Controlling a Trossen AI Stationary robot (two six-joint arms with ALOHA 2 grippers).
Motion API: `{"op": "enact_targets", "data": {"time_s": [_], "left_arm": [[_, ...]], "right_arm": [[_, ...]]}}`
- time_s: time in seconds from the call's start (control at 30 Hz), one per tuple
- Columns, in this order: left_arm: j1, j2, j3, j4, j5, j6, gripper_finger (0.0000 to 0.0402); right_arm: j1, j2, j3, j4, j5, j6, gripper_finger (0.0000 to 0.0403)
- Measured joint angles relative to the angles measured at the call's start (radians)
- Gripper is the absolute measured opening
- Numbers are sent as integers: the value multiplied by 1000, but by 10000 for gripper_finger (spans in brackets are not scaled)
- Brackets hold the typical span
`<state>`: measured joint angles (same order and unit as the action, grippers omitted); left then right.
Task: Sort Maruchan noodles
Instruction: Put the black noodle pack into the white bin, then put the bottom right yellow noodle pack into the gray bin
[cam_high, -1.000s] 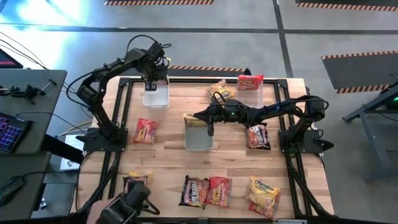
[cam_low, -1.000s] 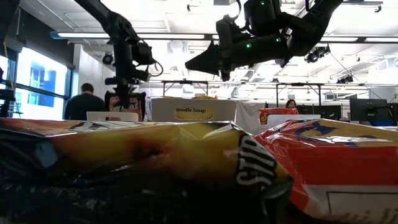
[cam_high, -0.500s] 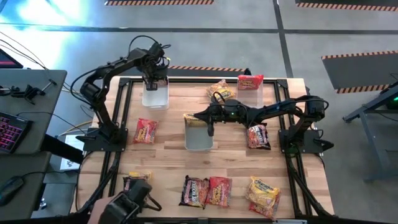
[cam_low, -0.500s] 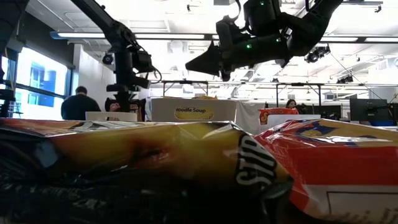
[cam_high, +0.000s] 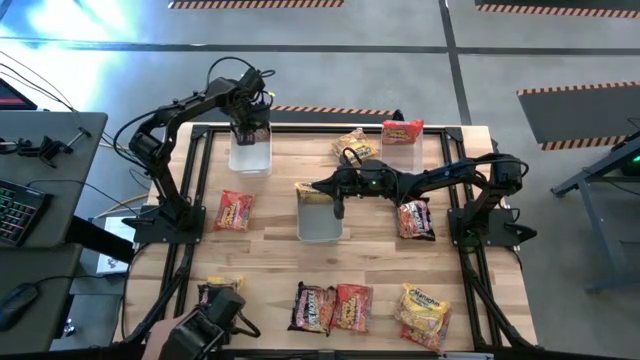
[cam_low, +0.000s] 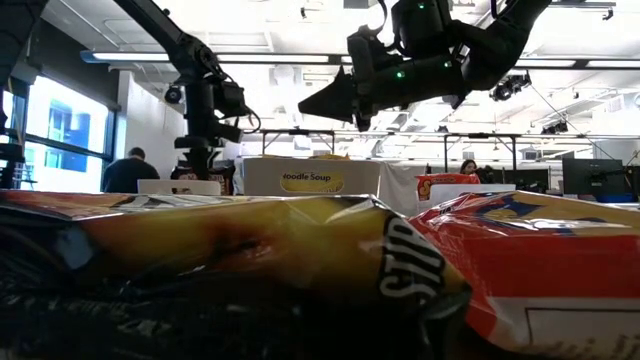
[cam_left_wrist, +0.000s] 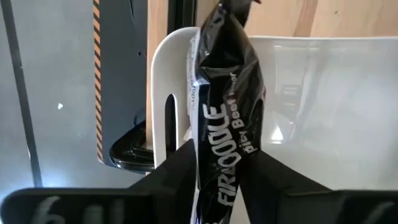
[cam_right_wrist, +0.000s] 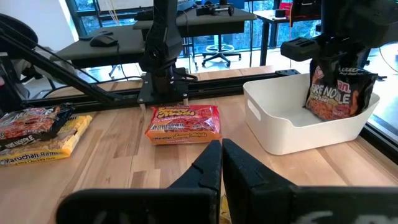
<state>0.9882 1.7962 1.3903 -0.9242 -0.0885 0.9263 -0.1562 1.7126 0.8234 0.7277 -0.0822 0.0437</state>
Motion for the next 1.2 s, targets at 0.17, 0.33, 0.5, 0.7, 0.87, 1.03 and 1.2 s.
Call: {"op": "enact_targets", "data": {"time_s": [0.17,0.33,0.5,0.7,0.87,1.03,1.2], "left_arm": [[0,0,0,4,-4,-8,118],[0,0,0,35,-40,-21,112],[-5,0,1,63,-109,-51,114],[-22,0,1,63,-171,-62,138],[-39,-22,1,69,-241,-61,155],[-61,-101,1,91,-290,-72,158],[-73,-222,-1,90,-121,-218,151]], "right_arm": [[0,0,0,0,0,0,0],[0,0,0,-1,0,0,0],[0,0,0,-5,0,0,0],[0,0,0,-6,0,0,0],[0,0,0,-6,0,-1,0],[0,0,0,-6,0,-14,0],[6,0,-4,-5,4,-83,0]]}}
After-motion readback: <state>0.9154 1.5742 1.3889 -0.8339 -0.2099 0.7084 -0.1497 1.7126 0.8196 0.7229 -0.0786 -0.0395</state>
